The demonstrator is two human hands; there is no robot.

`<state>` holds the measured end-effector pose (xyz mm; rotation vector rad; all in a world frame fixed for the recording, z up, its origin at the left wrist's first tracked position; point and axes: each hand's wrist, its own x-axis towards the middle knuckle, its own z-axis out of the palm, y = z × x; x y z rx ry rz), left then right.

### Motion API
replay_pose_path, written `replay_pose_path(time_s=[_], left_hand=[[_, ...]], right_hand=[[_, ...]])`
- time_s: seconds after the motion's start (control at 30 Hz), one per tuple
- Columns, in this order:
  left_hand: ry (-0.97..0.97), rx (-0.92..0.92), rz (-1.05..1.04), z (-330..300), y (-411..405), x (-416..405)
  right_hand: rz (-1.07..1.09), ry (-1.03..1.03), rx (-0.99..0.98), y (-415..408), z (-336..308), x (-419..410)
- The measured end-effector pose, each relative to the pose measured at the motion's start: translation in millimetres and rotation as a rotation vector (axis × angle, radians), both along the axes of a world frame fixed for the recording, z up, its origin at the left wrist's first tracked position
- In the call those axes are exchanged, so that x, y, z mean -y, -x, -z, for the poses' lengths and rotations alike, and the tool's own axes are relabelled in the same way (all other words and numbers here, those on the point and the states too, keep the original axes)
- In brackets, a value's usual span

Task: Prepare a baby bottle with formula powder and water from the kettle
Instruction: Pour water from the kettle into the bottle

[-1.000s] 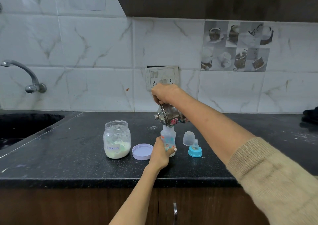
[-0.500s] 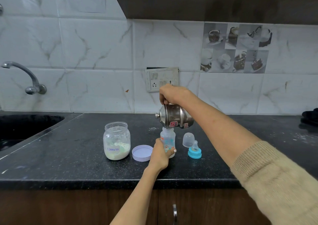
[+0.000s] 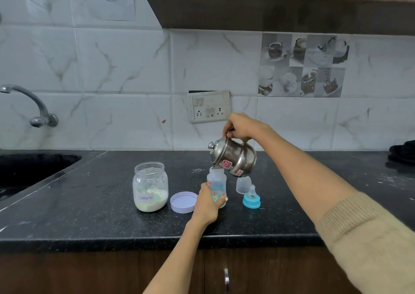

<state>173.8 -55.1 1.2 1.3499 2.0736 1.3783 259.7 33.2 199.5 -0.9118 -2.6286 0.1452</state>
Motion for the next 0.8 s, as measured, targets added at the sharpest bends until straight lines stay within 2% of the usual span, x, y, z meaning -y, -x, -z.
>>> replay_pose_path(time_s=[0.43,0.8], left_hand=[[0.008,-0.001,-0.010,0.1,-1.3,-0.7],[0.003,-0.004,-0.011,-0.6,-4.3,2.9]], right_hand=[[0.088,0.303,-0.338,-57.4,38.7,-48.0],[0.069,0.506,-0.635,-44.8,56.4,-62.8]])
